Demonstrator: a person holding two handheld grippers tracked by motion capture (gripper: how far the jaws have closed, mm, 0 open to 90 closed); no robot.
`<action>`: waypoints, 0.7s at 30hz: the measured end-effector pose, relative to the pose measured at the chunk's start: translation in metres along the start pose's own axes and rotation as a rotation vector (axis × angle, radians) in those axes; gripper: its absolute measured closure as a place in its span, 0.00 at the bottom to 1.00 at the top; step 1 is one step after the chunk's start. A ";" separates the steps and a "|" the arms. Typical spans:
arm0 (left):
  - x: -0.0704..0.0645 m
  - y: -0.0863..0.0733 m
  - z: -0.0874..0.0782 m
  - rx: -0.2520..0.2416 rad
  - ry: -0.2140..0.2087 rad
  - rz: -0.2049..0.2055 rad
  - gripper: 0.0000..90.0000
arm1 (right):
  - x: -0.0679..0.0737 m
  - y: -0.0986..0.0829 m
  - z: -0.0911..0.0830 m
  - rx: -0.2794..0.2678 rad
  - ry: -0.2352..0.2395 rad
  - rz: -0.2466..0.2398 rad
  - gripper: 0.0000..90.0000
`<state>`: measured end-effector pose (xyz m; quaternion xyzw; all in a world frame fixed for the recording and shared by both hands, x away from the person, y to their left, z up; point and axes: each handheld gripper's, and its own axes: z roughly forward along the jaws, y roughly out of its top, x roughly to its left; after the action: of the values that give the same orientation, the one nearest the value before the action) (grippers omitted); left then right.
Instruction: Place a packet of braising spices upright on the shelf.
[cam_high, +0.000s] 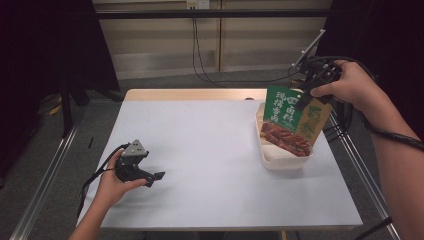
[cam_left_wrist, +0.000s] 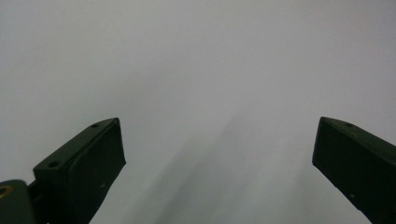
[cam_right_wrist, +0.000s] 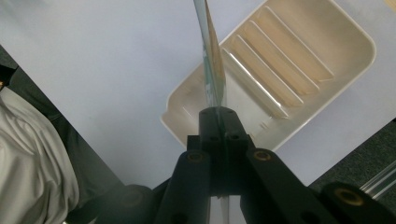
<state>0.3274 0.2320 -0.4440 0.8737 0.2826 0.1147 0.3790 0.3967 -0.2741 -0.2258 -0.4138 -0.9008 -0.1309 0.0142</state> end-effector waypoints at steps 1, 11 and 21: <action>0.000 0.000 0.000 0.002 -0.004 0.000 0.02 | 0.000 0.000 0.000 0.000 0.000 0.000 1.00; -0.001 0.000 0.000 0.011 0.001 -0.004 0.02 | -0.004 -0.002 0.008 0.021 -0.006 0.013 1.00; 0.000 0.000 0.000 0.006 0.001 -0.002 0.02 | -0.006 -0.003 0.015 0.030 -0.002 0.013 1.00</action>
<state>0.3272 0.2316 -0.4443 0.8744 0.2841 0.1139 0.3765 0.3990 -0.2767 -0.2417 -0.4193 -0.9000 -0.1168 0.0205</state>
